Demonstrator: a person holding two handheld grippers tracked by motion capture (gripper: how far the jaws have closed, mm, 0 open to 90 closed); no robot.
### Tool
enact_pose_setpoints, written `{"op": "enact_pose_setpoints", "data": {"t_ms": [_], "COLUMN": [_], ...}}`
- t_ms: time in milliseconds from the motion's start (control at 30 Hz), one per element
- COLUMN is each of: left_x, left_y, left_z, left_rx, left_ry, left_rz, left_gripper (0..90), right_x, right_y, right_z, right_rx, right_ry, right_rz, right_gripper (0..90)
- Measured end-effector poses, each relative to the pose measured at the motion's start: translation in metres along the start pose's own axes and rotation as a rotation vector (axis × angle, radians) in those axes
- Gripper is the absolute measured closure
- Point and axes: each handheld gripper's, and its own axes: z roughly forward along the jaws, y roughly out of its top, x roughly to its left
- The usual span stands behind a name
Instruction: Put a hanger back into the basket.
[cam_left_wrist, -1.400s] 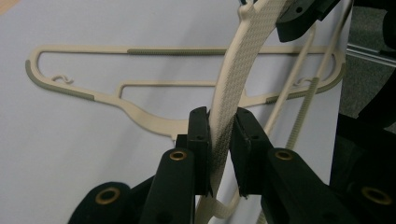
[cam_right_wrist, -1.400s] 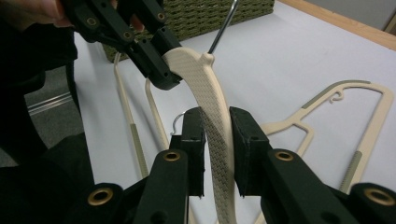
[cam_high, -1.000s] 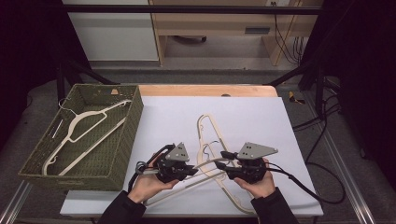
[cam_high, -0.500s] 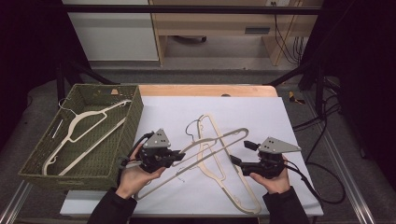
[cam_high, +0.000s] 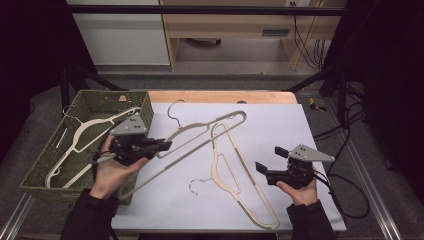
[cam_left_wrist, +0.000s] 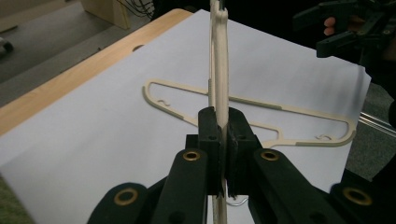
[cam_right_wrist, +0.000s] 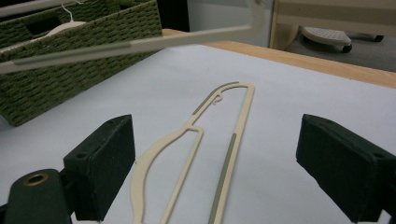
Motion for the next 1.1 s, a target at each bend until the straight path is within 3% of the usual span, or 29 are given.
{"op": "enact_pose_setpoints", "data": {"t_ms": [200,367,500,767,1100], "left_x": [0.028,0.049,0.063,0.085,0.119], "left_y": [0.004,0.0,-0.005,-0.018,-0.041], "left_z": [-0.033,-0.051,-0.062,-0.076,-0.1], "left_rx": [-0.009,-0.013,-0.006,-0.017,-0.037], "left_ry": [0.051,0.087,0.121,0.144,0.194], "left_rz": [-0.006,-0.021,-0.029,-0.047,-0.103], "left_gripper": [86.4,86.4,86.4,86.4,86.4], "right_x": [-0.004,-0.005,-0.006,-0.007,-0.007], "right_y": [0.0,0.001,0.001,0.001,0.0], "right_z": [-0.004,-0.006,-0.007,-0.008,-0.005], "right_rx": [-0.02,-0.028,-0.029,-0.027,-0.013], "right_ry": [-0.011,-0.022,-0.03,-0.034,-0.035], "right_rz": [0.011,0.027,0.033,0.026,0.015], "right_gripper": [11.8,10.7,9.0,7.3,6.9]}}
